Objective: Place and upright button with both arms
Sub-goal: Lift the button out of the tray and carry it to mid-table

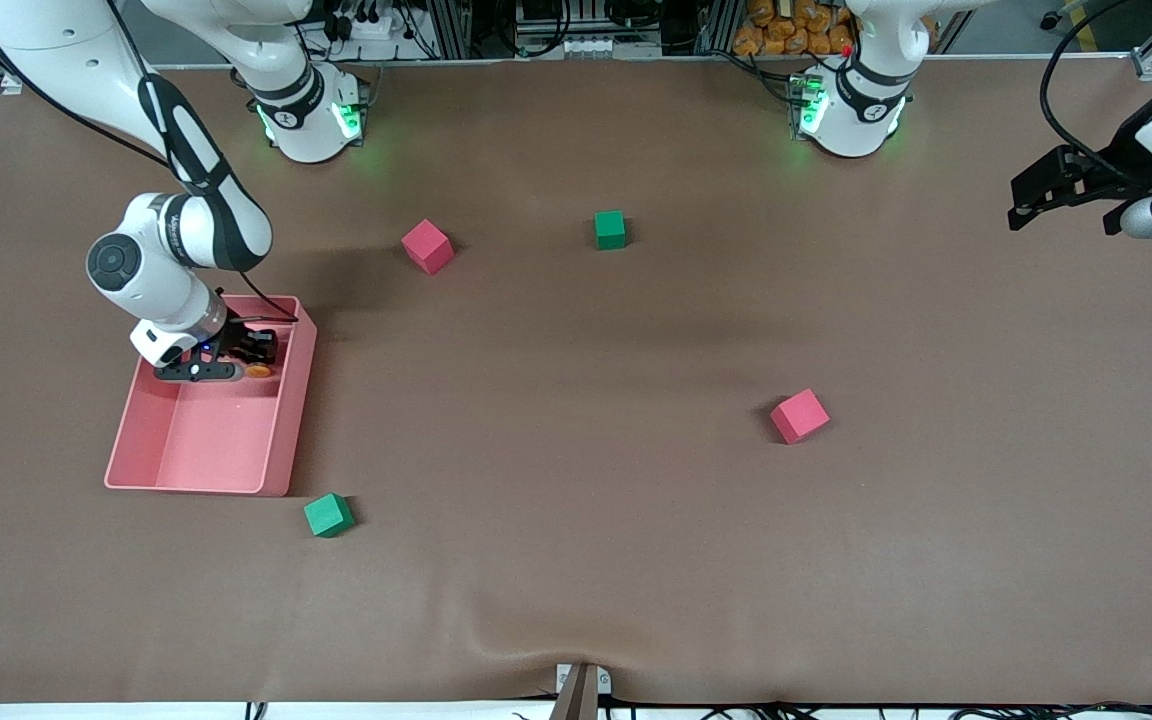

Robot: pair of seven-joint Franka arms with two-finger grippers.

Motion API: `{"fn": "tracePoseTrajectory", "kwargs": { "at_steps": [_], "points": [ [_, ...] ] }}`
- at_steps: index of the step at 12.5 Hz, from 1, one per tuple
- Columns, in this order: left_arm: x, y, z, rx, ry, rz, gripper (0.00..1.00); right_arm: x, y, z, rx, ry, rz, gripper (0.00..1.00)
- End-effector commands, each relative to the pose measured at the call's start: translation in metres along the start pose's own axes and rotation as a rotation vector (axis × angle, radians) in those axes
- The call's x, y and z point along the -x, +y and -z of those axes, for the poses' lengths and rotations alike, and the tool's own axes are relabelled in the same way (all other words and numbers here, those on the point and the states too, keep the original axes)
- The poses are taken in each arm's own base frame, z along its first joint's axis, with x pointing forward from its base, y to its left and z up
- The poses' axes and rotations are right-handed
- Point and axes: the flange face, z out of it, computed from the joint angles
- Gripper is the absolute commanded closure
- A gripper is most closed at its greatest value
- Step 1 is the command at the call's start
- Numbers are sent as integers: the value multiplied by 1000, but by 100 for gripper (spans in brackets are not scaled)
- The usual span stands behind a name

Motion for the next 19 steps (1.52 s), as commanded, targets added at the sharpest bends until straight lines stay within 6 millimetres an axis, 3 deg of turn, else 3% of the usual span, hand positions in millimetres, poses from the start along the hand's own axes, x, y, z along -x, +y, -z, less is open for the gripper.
{"fn": "tracePoseTrajectory", "kwargs": {
  "at_steps": [1, 3, 6, 8, 10, 11, 13, 17, 19],
  "points": [
    [4, -1, 7, -16, 7, -21, 0, -9, 1, 46, 18, 110, 157, 100],
    [4, -1, 7, -16, 6, -21, 0, -19, 1, 91, 20, 120, 270, 100],
    [3, -3, 7, -16, 7, -17, 0, -57, 5, 188, -16, 30, 362, 100],
    [4, -2, 8, -14, 9, -17, 0, -80, -6, 235, -26, 9, 379, 100],
    [4, -2, 8, -14, 9, -17, 0, -97, -29, 261, -27, 25, 378, 100],
    [4, -2, 8, -14, 9, -17, 0, -104, -54, 275, -31, 42, 362, 100],
    [4, -4, 8, -13, 10, -14, 0, -114, -115, 282, -38, 43, 292, 100],
    [6, -6, 11, -17, 15, -10, 0, -110, -268, 259, -47, 29, 147, 100],
    [7, -5, 12, -17, 16, -10, 0, -109, -342, 237, -55, 34, 83, 100]
  ]
}}
